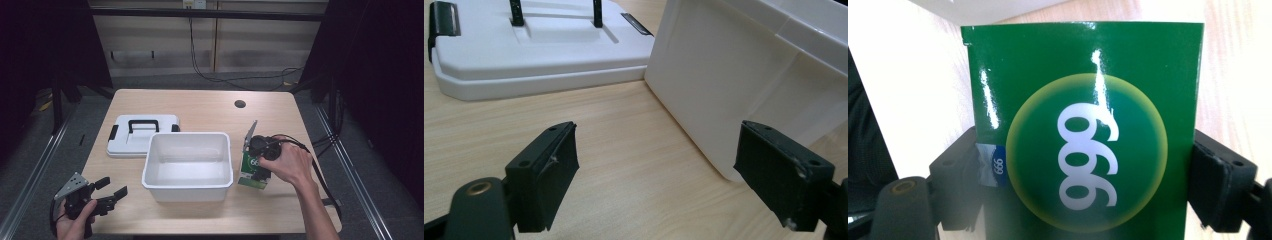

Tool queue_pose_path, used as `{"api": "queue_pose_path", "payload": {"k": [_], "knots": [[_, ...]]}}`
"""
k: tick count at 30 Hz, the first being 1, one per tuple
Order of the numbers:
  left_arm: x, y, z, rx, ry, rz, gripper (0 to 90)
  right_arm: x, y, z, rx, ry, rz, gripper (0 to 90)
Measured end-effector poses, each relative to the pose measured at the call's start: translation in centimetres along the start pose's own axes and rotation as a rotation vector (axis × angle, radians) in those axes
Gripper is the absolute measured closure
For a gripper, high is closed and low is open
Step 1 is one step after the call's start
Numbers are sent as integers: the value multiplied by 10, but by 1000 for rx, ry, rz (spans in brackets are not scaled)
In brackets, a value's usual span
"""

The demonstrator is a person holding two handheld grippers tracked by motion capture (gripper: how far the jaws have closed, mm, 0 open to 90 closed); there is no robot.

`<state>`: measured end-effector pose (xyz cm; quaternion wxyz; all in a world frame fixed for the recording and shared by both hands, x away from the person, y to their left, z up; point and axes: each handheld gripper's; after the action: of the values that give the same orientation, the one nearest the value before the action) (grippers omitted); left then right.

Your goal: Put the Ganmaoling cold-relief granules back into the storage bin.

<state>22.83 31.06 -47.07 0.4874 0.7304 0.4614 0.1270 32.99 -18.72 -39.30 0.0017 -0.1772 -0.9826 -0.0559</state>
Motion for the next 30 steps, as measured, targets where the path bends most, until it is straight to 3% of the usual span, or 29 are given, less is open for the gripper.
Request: {"api": "queue_pose_path", "payload": {"k": [6, 25, 30], "knots": [[0, 0, 0, -3, -3, -1, 169, 4, 1, -15, -45, -12, -14, 162], [0, 0, 0, -1, -1, -3, 169, 5, -4, -54, -108, -35, 7, 163], [0, 0, 0, -1, -3, -3, 169, 3, 4, -66, -36, -38, -16, 163]]}}
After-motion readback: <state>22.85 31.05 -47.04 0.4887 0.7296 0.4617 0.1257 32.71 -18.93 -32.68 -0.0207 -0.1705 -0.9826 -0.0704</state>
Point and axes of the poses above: each handheld gripper's, and its own axes: z roughly forward along the jaws, y roughly out of its top, x roughly to its left, and after that the axes turned 3 degrees about x, right-handed
